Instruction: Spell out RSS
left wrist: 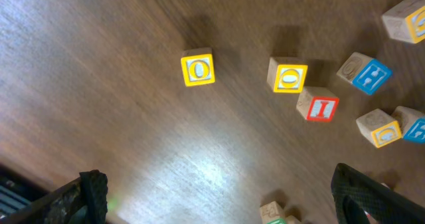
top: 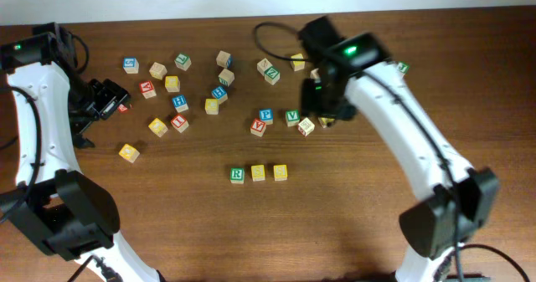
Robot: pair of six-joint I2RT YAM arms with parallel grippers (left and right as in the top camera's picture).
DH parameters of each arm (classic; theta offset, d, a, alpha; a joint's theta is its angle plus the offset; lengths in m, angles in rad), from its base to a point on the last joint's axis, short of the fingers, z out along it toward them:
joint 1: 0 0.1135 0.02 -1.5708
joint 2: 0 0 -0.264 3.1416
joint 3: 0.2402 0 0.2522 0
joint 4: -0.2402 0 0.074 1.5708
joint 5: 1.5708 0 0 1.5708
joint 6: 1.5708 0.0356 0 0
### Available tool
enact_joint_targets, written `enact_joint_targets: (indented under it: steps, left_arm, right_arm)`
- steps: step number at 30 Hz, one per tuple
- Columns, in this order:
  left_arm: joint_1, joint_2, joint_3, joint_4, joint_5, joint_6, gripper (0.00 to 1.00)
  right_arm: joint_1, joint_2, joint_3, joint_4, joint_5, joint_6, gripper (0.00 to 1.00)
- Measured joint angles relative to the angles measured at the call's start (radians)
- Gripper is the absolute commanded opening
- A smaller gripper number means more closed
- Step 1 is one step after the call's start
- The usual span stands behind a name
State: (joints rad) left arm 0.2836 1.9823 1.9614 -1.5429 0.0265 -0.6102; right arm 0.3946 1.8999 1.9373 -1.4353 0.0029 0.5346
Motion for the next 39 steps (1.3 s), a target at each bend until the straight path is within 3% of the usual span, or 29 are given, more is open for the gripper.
enact_joint_targets:
  steps: [1,2,5,8,9,10,13,14,15,16,18,19,24,28,33,39]
  left_arm:
    - [0.000,0.000,0.000,0.001,0.000,0.000,0.99]
    - [0.000,0.000,0.000,0.001,0.000,0.000,0.99]
    - [0.000,0.000,0.000,0.003,0.000,0.000,0.99]
    - [0.000,0.000,0.000,-0.016,0.046,0.000,0.98]
    - [0.000,0.000,0.000,-0.036,0.096,0.043,0.88]
    - [-0.005,0.000,-0.002,-0.047,0.142,0.111,0.84]
    - [-0.109,-0.003,-0.100,-0.087,0.157,0.236,0.73]
    - [-0.156,-0.002,-0.157,-0.058,0.142,0.253,0.64]
    - [-0.216,-0.006,-0.241,-0.002,0.122,0.272,0.44]
    - [-0.281,-0.005,-0.338,0.071,0.106,0.281,0.33]
    - [-0.352,-0.011,-0.475,0.270,0.086,0.291,0.06]
    - [-0.398,-0.009,-0.541,0.331,0.085,0.293,0.00]
    - [-0.506,-0.008,-0.601,0.442,0.079,0.298,0.00]
    - [-0.579,-0.008,-0.608,0.449,0.077,0.298,0.00]
    - [-0.589,-0.008,-0.710,0.491,0.084,0.312,0.00]
    - [-0.546,-0.008,-0.715,0.521,0.235,0.394,0.00]
  right_arm:
    - [-0.047,-0.039,0.037,-0.043,0.001,-0.030,0.86]
    - [-0.078,-0.062,0.046,-0.070,0.000,-0.068,0.92]
    - [-0.160,-0.078,0.053,-0.150,0.005,-0.162,0.90]
    - [-0.166,-0.073,0.008,-0.093,0.013,-0.182,0.88]
    - [-0.166,-0.068,-0.018,-0.064,0.017,-0.187,0.87]
    - [-0.166,-0.066,-0.041,-0.040,0.020,-0.191,0.86]
    - [-0.166,-0.063,-0.150,0.001,0.024,-0.196,0.66]
    - [-0.166,-0.063,-0.187,0.019,0.019,-0.197,0.56]
    - [-0.163,-0.061,-0.267,0.060,-0.003,-0.199,0.28]
    - [-0.159,-0.057,-0.304,0.079,-0.012,-0.197,0.09]
    - [-0.140,-0.060,-0.396,0.155,-0.040,-0.193,0.06]
    - [-0.119,-0.054,-0.454,0.190,-0.066,-0.196,0.06]
    - [-0.010,-0.051,-0.602,0.417,-0.161,-0.190,0.04]
    - [0.047,-0.051,-0.681,0.548,-0.205,-0.087,0.04]
    - [0.052,-0.051,-0.696,0.584,-0.241,-0.056,0.04]
    - [0.052,-0.049,-0.696,0.603,-0.324,-0.073,0.04]
